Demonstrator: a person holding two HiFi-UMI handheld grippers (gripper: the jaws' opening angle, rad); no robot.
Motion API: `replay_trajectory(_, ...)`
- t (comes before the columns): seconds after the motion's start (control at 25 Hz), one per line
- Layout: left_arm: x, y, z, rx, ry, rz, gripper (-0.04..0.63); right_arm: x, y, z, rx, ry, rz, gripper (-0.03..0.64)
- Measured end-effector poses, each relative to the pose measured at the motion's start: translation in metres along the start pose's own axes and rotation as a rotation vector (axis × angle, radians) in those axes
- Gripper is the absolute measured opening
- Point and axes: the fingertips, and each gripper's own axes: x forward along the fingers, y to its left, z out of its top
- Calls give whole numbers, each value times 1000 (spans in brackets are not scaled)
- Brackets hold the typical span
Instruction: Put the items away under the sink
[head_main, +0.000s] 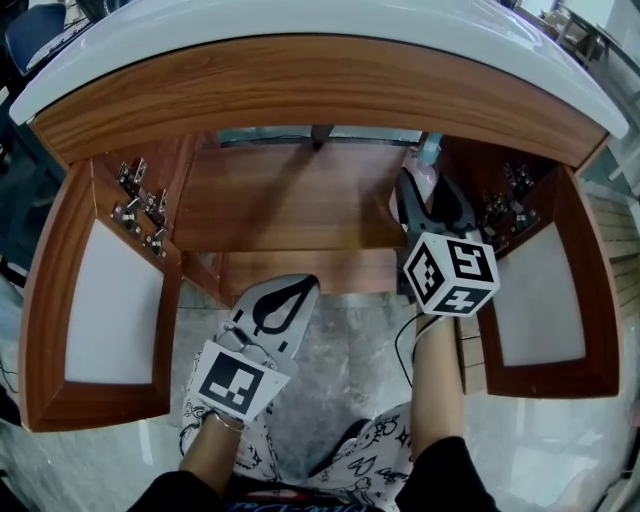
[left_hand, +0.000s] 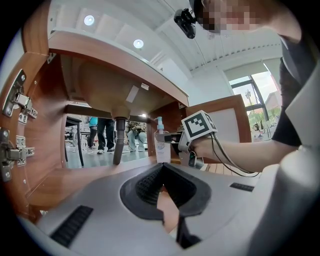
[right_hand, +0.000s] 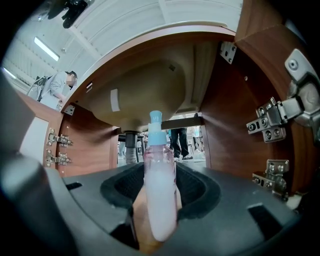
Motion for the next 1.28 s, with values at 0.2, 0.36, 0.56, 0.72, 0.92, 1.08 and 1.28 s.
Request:
replay_trajectory(0.2,-1,2,-1,-5,0,4,8,1,-1,0,-5,0,-9,206)
replay_trajectory(0.36,-1,1,-1,-6,-1,-2,8,0,-1,-1,-9,4,-11,206)
replay_trajectory(0.56,-1,0,0,-6,-6,-4,8,-2,-2,3,-18,-2,-18,206)
replay_trajectory(0.72,-2,0,-1,-12,-5,-5,8,-5,-2,6,-18,-11,-26,206)
replay_trajectory(0.92,-2,0,0,-19,-12,-7,8,-7,-2,8,-24,-10,-30,199)
replay_trajectory(1.08,-2,-1,1,-20,-16,-16,8,-12,0,7,-24,-1,-24,195)
replay_trajectory(1.28,-1,-3,4,-15,-20,-29,8,-16,1,3,-40,21,-23,190)
